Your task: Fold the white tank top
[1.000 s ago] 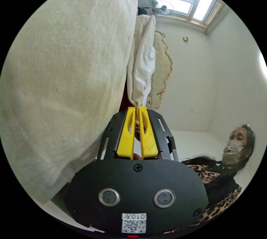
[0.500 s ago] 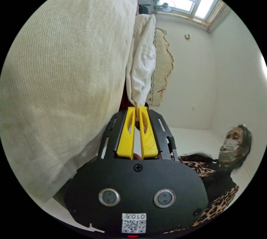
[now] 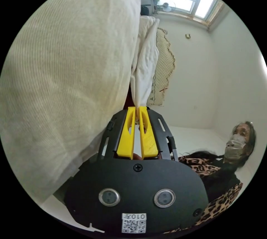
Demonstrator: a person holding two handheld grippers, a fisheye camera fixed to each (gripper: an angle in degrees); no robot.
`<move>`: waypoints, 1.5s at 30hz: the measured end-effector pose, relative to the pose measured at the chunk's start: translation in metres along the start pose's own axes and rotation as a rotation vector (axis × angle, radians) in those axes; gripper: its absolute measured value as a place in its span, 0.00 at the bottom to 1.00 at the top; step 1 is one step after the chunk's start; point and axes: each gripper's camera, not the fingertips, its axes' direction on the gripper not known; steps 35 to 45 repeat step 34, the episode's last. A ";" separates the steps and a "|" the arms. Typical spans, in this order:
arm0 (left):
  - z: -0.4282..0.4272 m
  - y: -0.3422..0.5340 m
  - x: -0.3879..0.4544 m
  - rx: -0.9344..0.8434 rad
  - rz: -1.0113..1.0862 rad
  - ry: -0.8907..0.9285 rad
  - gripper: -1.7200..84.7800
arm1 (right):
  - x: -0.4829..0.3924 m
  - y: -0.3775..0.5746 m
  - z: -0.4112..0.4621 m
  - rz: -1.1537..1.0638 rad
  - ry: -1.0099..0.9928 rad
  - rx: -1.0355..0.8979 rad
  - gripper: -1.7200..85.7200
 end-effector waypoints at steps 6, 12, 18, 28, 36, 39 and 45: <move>-0.005 0.035 -0.005 -0.001 -0.015 0.049 0.02 | -0.047 0.001 0.012 0.019 0.000 0.050 0.12; -0.050 0.109 0.029 0.161 0.102 -0.115 0.02 | -0.125 0.027 0.013 -0.119 -0.169 0.226 0.06; -0.068 0.187 0.147 0.306 0.402 -0.586 0.02 | -0.353 0.014 0.121 -0.588 0.345 -0.019 0.05; -0.118 0.302 0.194 0.442 0.946 -0.507 0.02 | -0.626 0.184 0.483 -1.195 0.187 -0.449 0.05; -0.162 0.354 0.158 0.469 0.958 -0.622 0.02 | -0.704 0.318 0.691 -1.516 0.740 -0.509 0.04; -0.162 0.354 0.158 0.469 0.958 -0.622 0.02 | -0.704 0.318 0.691 -1.516 0.740 -0.509 0.04; -0.162 0.354 0.158 0.469 0.958 -0.622 0.02 | -0.704 0.318 0.691 -1.516 0.740 -0.509 0.04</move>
